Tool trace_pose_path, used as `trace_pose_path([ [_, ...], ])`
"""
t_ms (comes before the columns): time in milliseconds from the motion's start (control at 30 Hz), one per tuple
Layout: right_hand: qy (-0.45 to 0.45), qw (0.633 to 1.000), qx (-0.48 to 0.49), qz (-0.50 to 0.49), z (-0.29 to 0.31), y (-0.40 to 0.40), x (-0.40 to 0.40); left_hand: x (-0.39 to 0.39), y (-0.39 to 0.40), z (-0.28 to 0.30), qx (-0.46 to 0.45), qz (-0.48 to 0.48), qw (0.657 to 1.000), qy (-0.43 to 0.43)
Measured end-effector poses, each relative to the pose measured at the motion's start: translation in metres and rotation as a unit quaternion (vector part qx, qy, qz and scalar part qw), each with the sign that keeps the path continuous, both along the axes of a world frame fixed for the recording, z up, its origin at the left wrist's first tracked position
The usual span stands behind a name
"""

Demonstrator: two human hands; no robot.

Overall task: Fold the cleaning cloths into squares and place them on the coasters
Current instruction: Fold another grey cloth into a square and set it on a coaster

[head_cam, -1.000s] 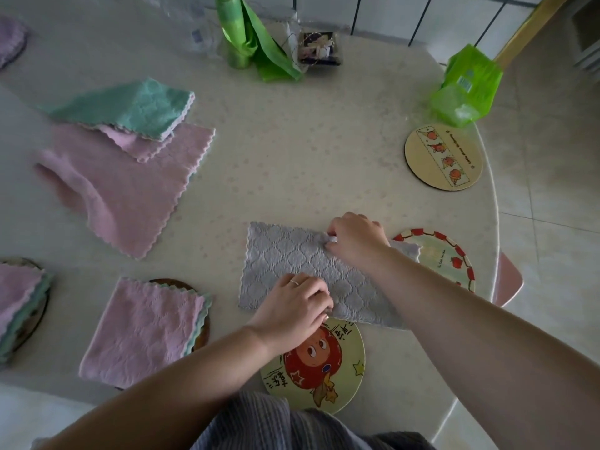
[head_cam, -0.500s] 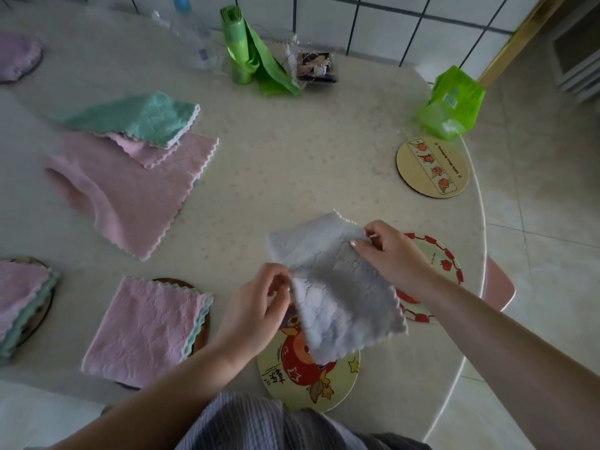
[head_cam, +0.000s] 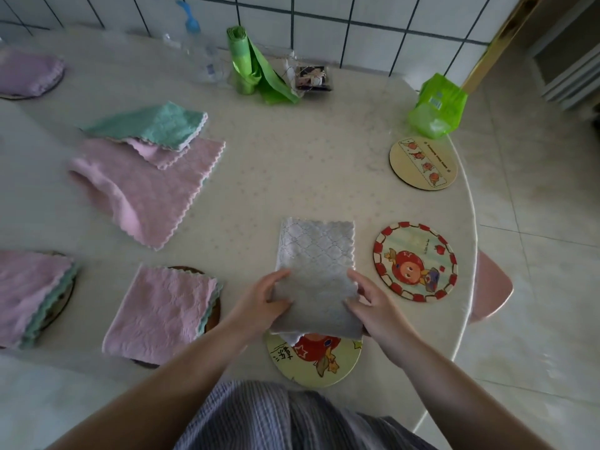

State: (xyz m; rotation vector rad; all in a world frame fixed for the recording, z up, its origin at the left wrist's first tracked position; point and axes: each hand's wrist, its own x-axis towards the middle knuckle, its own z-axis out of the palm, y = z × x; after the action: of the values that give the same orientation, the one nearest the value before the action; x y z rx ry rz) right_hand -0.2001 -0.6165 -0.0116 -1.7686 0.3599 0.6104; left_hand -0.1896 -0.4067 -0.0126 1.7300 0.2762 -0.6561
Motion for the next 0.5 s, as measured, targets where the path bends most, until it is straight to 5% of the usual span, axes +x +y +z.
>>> trace_pose_path([
  [300,-0.072,0.995,0.002,0.062,0.005,-0.002,-0.041,-0.035,0.019,-0.002,0.020,-0.070,0.993,-0.092],
  [500,-0.125,0.987,-0.069,0.070,0.019,-0.002,-0.037,-0.038,0.017,0.002,-0.027,-0.019,0.994,-0.105],
])
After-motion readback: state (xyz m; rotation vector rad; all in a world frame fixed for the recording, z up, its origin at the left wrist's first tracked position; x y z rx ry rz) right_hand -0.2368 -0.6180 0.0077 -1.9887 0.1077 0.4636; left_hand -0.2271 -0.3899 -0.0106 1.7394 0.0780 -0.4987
